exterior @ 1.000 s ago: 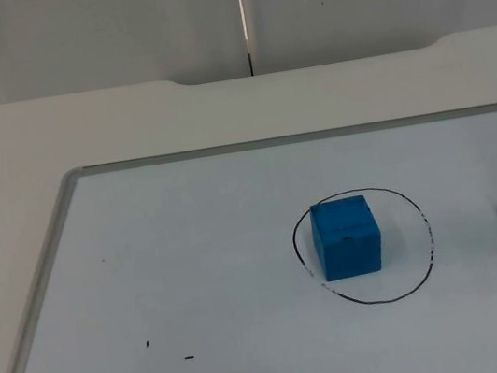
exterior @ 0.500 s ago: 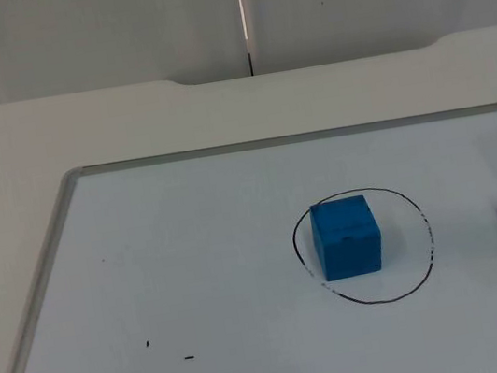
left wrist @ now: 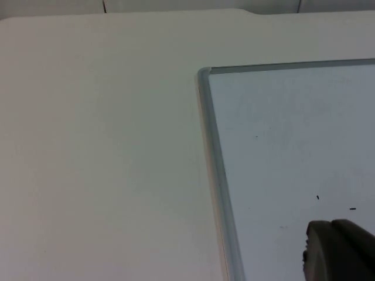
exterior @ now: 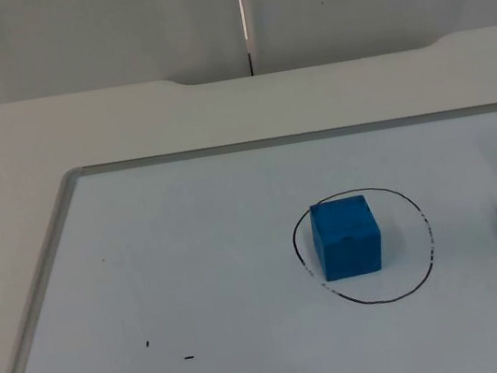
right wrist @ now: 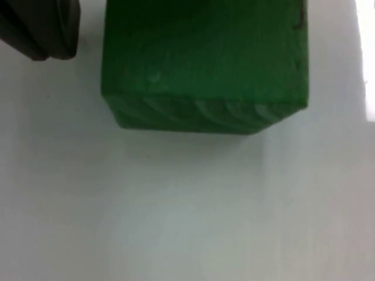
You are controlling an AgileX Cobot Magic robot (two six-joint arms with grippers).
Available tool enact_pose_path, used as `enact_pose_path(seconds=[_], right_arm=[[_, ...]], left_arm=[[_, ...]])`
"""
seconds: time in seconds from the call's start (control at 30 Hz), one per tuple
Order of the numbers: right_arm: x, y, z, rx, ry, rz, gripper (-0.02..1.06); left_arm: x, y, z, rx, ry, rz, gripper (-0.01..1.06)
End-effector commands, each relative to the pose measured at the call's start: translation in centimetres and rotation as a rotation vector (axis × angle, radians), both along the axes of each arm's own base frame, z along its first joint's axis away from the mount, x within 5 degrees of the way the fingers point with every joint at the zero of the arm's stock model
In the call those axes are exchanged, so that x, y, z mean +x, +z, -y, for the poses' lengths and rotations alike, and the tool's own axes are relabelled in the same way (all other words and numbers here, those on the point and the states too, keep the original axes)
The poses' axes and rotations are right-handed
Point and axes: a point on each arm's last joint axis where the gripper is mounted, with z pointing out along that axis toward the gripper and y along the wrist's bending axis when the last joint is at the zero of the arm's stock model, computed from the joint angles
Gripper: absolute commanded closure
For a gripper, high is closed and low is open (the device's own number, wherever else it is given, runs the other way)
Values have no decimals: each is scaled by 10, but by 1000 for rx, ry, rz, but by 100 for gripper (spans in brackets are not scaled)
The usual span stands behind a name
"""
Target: Push the two cubes into the marked area.
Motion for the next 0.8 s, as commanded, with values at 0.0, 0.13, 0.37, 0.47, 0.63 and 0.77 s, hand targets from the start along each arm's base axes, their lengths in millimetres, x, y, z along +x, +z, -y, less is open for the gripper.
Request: enact_pose_path(seconds=[0.0, 0.13, 0.37, 0.47, 0.63, 0.77], right_arm=[[2, 1, 1, 7, -12, 12, 105], [2, 1, 0, 27, -39, 10, 105], [3, 2, -14, 36, -7, 30, 105], [2, 2, -20, 44, 0, 35, 105], [1, 2, -24, 64, -14, 33, 105], [1, 2, -25, 68, -20, 28, 105]], left_arm=[[0, 0, 0, -6, 9, 11, 105], [0, 0, 0, -6, 9, 11, 105], [0, 0, 0, -6, 9, 11, 105], [0, 0, 0, -5, 10, 11, 105], [0, 0, 0, -5, 10, 11, 105], [0, 0, 0, -5, 10, 11, 105]])
